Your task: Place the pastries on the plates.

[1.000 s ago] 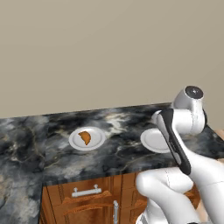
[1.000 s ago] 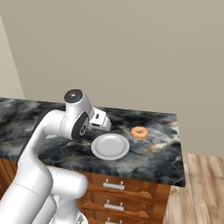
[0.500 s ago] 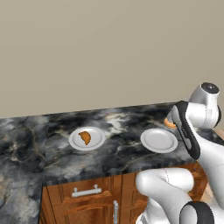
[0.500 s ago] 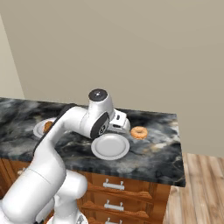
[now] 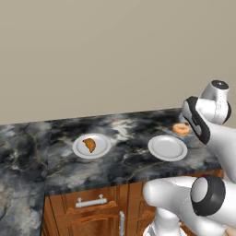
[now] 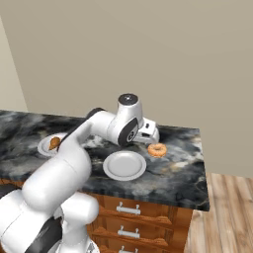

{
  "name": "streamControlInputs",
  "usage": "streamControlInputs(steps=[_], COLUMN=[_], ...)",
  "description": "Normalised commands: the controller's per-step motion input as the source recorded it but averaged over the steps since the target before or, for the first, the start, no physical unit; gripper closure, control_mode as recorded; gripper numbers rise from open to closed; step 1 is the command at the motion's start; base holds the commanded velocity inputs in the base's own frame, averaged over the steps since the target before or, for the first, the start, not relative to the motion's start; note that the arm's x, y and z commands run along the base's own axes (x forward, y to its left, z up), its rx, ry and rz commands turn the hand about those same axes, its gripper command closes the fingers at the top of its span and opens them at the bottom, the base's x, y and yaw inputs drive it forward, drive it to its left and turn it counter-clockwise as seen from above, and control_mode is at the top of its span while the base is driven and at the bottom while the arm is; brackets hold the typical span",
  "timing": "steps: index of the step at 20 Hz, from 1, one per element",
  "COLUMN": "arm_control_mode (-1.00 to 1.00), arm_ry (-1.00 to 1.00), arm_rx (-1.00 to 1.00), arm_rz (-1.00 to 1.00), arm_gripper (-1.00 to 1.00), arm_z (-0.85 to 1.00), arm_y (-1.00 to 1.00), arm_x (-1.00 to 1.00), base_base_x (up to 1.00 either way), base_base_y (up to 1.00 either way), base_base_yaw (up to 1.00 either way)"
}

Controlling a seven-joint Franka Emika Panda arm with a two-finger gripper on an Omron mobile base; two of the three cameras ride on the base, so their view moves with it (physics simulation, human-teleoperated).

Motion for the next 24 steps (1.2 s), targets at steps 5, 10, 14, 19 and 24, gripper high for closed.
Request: streamControlInputs(steps=[5, 10, 14, 19, 24], arm_control_mode=[-1.00, -1.00, -1.00, -1.00, -1.00], arm_ry=[0.01, 0.00, 0.00, 0.00, 0.00], arm_rx=[0.00, 0.00, 0.00, 0.00, 0.00], arm_rz=[0.00, 0.00, 0.00, 0.00, 0.01], arm_gripper=[-1.00, -1.00, -1.00, -1.00, -1.00], arm_z=[-0.27, -0.44, -0.48, -0.24, -0.10], arm_y=[-0.03, 0.00, 0.00, 0.00, 0.00], arm_x=[0.35, 0.23, 0.21, 0.30, 0.30], base_base_x=[0.00, 0.00, 0.00, 0.00, 0.00], base_base_y=[0.00, 0.00, 0.00, 0.00, 0.00], base_base_yaw=[0.00, 0.00, 0.00, 0.00, 0.00])
